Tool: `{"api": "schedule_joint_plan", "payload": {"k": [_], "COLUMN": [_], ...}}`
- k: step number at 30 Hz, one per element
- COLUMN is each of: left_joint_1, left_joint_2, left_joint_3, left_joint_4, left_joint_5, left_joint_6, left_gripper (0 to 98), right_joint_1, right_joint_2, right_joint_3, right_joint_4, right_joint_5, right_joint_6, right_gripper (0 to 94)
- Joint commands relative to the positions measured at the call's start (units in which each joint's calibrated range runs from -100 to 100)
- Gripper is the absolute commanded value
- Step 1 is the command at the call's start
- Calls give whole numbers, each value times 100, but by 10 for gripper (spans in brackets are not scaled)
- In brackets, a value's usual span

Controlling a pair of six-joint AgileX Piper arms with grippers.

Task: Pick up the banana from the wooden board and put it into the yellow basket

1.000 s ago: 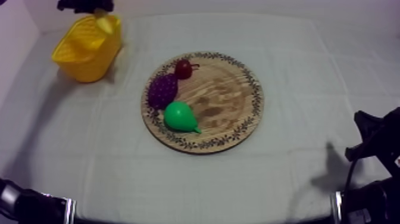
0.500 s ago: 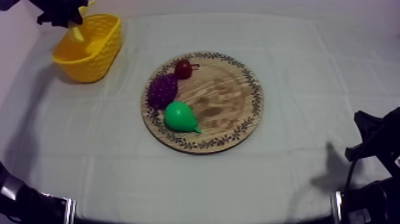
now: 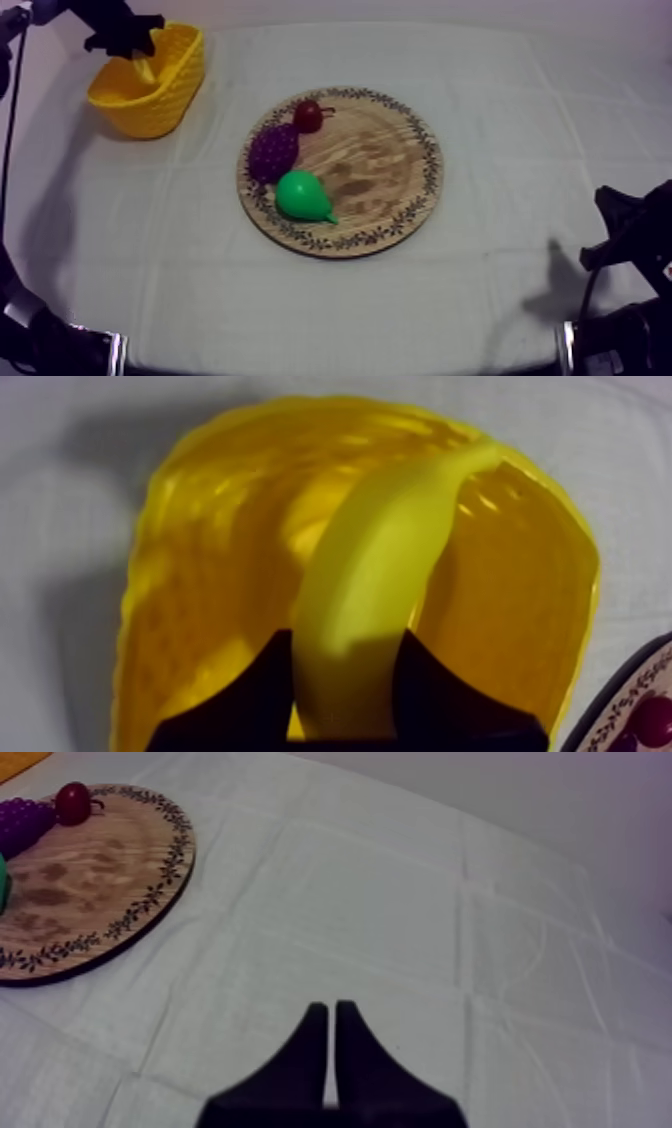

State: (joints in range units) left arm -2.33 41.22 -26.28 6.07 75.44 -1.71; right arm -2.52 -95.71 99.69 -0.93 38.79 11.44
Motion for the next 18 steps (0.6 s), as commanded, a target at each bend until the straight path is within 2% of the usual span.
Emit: {"api": "schedule_joint_plan", "payload": {"k": [1, 5, 10, 15, 18], "left_joint_1": [8, 15, 5, -6, -14], "left_joint_2": [13, 52, 67, 76, 28], "left_joint_3": [33, 113, 204, 267, 327], "left_joint_4": [25, 94, 154, 175, 175], "left_joint_5": [-60, -184, -280, -322, -350], "left_joint_6": [-54, -128, -176, -188, -158], "left_gripper": [469, 529, 552, 545, 488], "right_joint_1": [-1, -1, -1, -6, -7], "right_joint_2": [-5, -5, -5, -5, -5], "right_joint_3": [-3, -3, -3, -3, -3], "right_joint_4": [2, 2, 2, 2, 2], "right_joint_5": [0, 0, 0, 0, 0], "right_joint_6": [1, 1, 1, 1, 1], "right_gripper": [3, 3, 3, 3, 3]}}
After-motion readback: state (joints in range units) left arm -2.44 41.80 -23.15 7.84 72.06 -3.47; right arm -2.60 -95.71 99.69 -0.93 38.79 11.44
